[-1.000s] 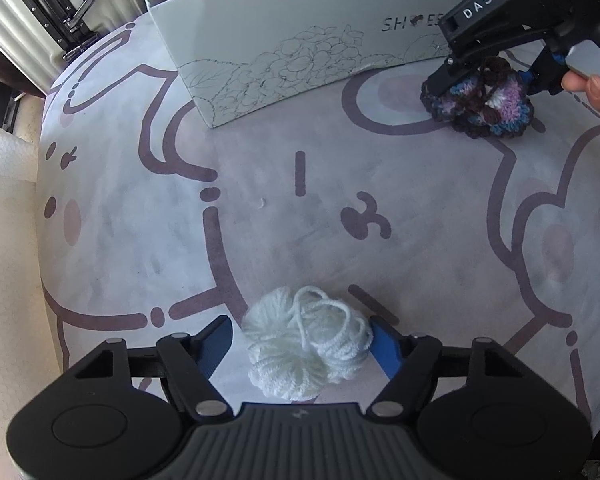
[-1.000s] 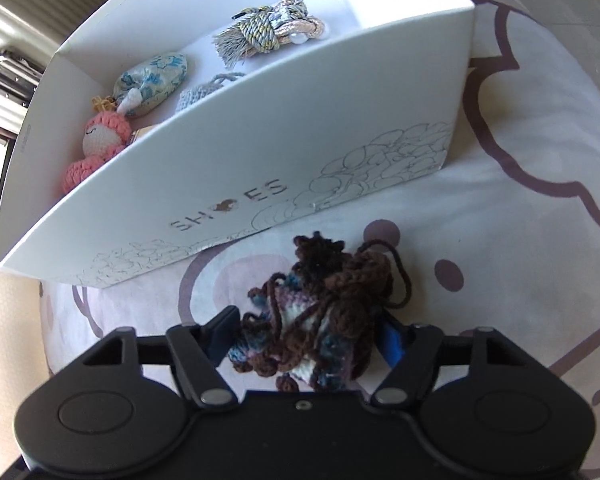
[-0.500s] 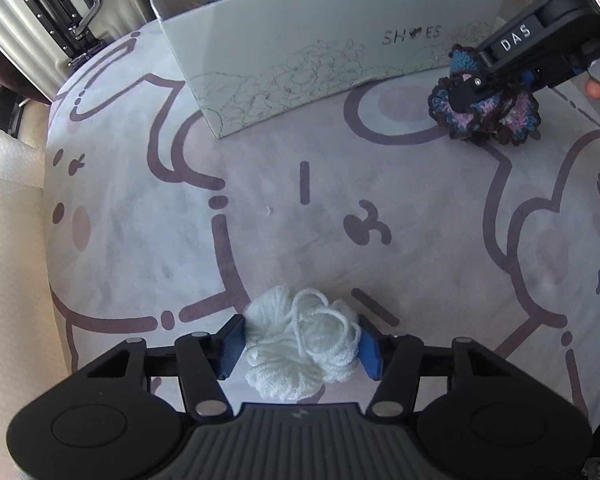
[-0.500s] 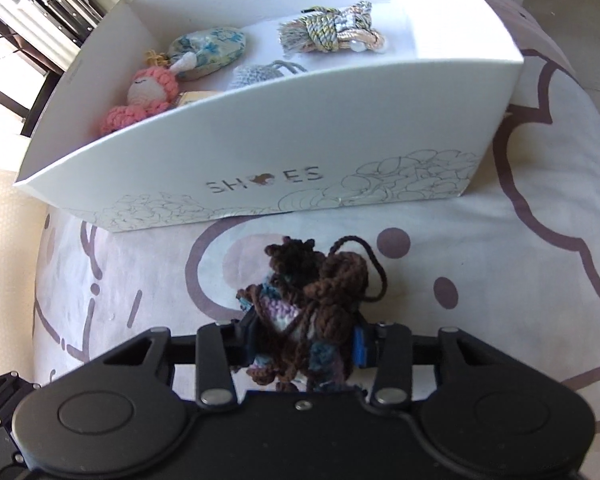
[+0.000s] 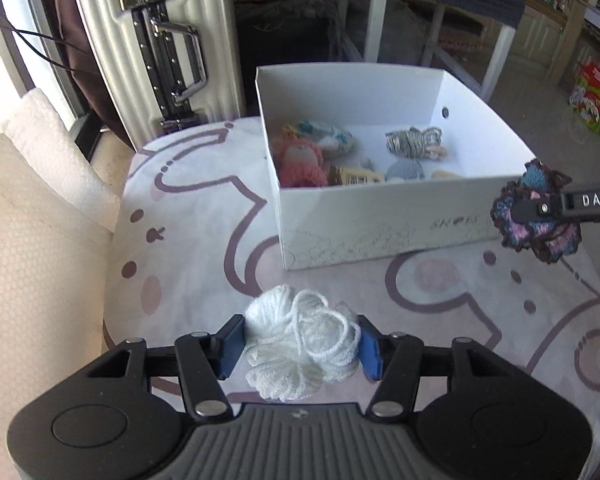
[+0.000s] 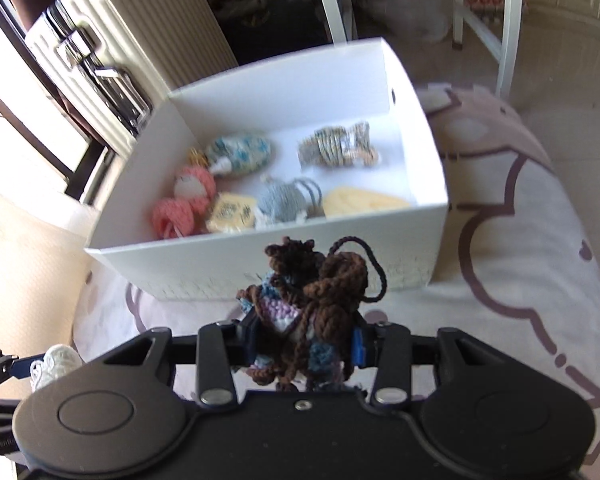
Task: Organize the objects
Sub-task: 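Lift and carry the yarn ball and crocheted tangle over the box with both grippers, then lower both grippers into the box and open them to release both items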
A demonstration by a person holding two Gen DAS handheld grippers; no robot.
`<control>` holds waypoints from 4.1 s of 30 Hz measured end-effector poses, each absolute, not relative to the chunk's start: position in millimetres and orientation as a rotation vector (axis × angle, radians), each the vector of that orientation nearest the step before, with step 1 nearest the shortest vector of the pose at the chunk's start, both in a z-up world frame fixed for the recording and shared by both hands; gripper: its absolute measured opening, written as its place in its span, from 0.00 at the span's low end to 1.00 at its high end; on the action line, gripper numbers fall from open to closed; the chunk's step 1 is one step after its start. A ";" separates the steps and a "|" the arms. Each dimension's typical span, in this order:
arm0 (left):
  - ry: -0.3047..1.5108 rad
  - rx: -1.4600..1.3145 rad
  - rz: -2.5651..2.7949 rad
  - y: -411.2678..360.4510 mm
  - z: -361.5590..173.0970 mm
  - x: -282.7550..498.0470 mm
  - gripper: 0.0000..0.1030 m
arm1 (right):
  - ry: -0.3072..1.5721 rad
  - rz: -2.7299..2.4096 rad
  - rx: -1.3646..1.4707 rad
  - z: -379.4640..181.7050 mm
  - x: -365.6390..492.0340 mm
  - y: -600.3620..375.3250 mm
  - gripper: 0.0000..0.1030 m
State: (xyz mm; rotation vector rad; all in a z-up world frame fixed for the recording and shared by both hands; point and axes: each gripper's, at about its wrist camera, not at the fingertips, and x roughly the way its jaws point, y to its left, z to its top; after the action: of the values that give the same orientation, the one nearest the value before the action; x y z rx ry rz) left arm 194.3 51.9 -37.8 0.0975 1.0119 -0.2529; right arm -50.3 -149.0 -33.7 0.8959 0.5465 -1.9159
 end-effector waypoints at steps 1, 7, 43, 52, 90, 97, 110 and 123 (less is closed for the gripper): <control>0.997 0.087 -0.244 50.8 -33.0 195.3 0.57 | 0.542 -1.917 0.866 -28.5 -47.4 -148.2 0.42; 0.912 0.042 -0.202 41.6 -5.7 199.4 0.57 | 0.563 -1.926 0.697 -3.7 -29.1 -145.6 0.42; 0.697 0.001 -0.151 -18.5 49.1 206.1 0.57 | 0.544 -1.939 0.366 53.9 -9.4 -117.7 0.42; 0.679 -0.042 -0.187 -20.7 67.2 257.6 0.57 | 0.581 -1.925 0.326 71.3 -27.8 -159.6 0.42; 0.906 0.103 -0.242 -85.1 -85.8 417.3 0.84 | 0.555 -2.021 0.597 -6.2 -156.8 -323.0 0.44; 0.955 0.134 -0.283 -90.9 -92.6 417.6 0.84 | 0.543 -2.024 0.610 -8.3 -164.5 -325.5 0.44; 0.988 0.147 -0.300 -96.3 -97.3 416.0 0.84 | 0.594 -2.045 0.536 -4.6 -157.6 -324.1 0.82; 0.993 0.132 -0.302 -94.2 -93.3 415.8 0.84 | 0.576 -2.045 0.591 -5.3 -167.3 -320.5 0.72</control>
State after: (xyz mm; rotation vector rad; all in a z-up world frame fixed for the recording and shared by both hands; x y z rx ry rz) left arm 415.8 -94.2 -93.3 0.1320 0.9931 -0.3019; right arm -167.3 -320.5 -5.3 0.5912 0.5764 -2.0445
